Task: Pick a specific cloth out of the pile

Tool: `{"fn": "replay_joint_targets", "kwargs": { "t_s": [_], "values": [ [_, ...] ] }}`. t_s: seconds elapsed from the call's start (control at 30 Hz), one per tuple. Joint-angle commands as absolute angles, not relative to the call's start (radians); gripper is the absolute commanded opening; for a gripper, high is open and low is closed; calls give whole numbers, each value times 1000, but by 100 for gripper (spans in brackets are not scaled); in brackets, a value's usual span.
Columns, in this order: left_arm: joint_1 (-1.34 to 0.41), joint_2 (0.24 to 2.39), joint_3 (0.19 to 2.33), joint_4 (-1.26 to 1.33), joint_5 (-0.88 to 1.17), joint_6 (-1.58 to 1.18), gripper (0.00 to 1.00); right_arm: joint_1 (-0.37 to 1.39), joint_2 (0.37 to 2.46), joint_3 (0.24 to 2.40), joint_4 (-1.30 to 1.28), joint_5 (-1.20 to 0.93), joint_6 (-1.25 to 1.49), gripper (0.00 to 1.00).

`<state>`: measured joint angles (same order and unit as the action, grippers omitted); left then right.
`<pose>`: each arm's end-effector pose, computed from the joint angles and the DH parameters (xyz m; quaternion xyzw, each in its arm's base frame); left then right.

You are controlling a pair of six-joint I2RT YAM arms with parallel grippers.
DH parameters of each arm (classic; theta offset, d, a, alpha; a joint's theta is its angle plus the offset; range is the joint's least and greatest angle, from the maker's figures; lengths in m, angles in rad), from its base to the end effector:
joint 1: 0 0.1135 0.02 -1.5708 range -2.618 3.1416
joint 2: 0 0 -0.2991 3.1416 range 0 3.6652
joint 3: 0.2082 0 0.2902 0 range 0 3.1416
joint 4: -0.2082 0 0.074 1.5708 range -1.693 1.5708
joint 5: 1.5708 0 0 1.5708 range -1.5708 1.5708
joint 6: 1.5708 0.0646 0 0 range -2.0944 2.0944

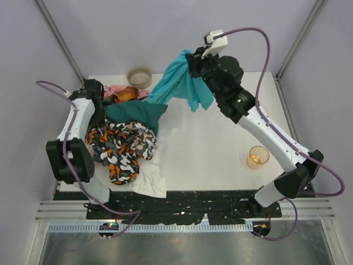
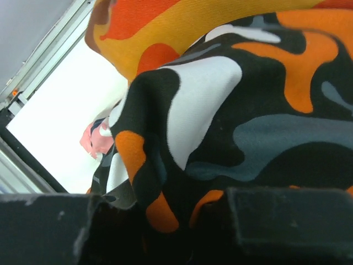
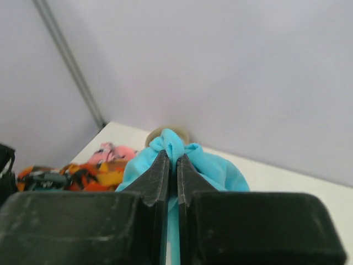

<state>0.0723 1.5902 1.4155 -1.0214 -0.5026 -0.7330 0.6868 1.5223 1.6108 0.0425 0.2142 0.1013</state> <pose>0.3604 0.0573 0.3007 -0.4155 0.8574 0.1726 0.2499 0.3327 0.2550 0.5150 -0.1122 0.6508 0.2219 0.7173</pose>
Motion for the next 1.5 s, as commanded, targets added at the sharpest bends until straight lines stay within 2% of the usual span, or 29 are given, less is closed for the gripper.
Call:
{"fn": "replay_joint_targets", "kwargs": {
  "t_s": [0.0,0.07,0.2,0.33,0.4,0.43,0.57,0.67,0.73,0.77,0.8,0.83,0.87,0.9,1.17,1.33,1.47],
  "values": [
    [100,1732,1535,-1114,-523,-724,26,592,1457,1871,-66,333,-29,5],
    [101,1746,1523,-1089,-506,-719,31,528,1474,1983,-123,322,-29,5],
    [101,1712,1491,-1023,-430,-695,53,408,1541,2156,-212,243,-17,5],
    [100,1625,1525,-1006,-329,-651,69,350,1597,2166,-187,212,-54,5],
    [95,1571,1555,-1009,-281,-624,83,345,1620,2131,-143,271,-95,5],
    [89,1537,1571,-1009,-259,-605,99,336,1638,2119,-127,290,-116,5],
    [31,1390,1582,-1017,-245,-560,100,276,1699,2091,-129,262,-74,5],
    [-35,1258,1505,-962,-235,-546,100,247,1713,2001,-129,279,-28,5],
    [-61,1181,1445,-927,-212,-537,100,238,1707,1892,-126,325,-5,11],
    [-66,1137,1418,-914,-200,-538,100,235,1700,1811,-126,346,-2,25],
    [-69,1109,1399,-913,-183,-541,100,235,1694,1777,-130,359,29,34],
    [-75,1091,1385,-917,-175,-551,100,236,1683,1711,-138,373,38,66],
    [-77,1071,1378,-920,-164,-551,100,235,1671,1677,-162,396,75,88],
    [-81,1056,1371,-920,-157,-548,100,235,1658,1666,-173,408,101,95],
    [-101,916,1281,-885,-91,-563,100,235,1415,1580,-347,384,210,95],
    [-106,871,1238,-888,-67,-565,100,235,1179,1301,-264,298,227,95],
    [-106,854,1218,-916,-123,-565,100,232,1059,1169,-193,232,244,95]
  ]
}}
